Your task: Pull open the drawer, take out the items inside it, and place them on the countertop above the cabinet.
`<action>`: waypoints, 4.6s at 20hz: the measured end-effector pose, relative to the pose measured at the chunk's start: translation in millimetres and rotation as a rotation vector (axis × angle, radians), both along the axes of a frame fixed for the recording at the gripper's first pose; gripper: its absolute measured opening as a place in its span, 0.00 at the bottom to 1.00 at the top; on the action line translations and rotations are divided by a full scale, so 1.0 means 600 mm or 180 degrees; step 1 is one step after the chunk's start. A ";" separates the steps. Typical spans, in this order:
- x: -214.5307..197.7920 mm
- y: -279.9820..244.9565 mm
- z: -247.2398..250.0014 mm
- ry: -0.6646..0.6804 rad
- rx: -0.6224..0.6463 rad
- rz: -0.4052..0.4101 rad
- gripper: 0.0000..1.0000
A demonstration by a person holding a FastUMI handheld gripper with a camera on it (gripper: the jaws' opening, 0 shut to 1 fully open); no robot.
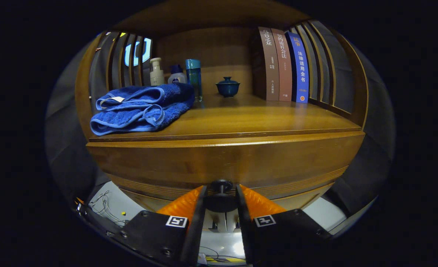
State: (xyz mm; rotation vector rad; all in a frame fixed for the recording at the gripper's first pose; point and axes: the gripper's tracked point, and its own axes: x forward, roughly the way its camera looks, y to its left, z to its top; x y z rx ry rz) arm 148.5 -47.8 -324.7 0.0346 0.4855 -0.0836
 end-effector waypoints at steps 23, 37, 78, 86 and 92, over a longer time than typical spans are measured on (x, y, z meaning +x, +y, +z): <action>-0.169 0.014 0.007 0.0205 -0.0167 0.0006 0.43; -0.305 0.036 0.007 0.0329 0.0029 0.0008 0.43; -0.061 -0.017 -0.067 0.2419 0.0078 -0.0185 0.93; -0.061 -0.013 -0.087 0.2503 0.0028 -0.0070 0.45; -0.079 -0.005 -0.056 0.2294 0.0124 0.0007 0.45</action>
